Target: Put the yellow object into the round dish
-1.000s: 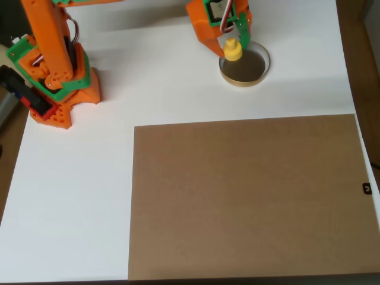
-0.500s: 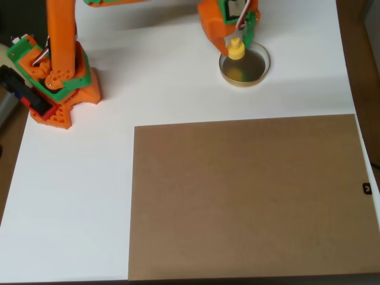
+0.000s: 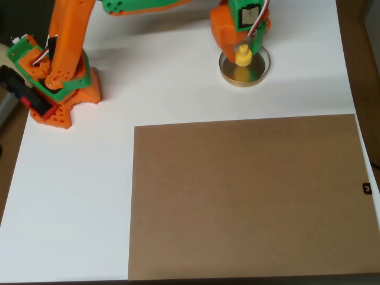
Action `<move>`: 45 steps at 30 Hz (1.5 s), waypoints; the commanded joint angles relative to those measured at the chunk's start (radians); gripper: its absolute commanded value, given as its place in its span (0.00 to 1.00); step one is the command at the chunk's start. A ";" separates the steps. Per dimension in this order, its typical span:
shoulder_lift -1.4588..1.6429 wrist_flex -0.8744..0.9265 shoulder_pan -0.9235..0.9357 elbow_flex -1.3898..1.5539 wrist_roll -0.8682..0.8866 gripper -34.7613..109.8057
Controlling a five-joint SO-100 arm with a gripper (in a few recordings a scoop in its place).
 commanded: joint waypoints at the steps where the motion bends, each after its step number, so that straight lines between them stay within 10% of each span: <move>1: 0.008 0.034 0.006 -0.109 -0.006 0.24; 45: 0.003 0.130 0.031 -0.212 0.018 0.39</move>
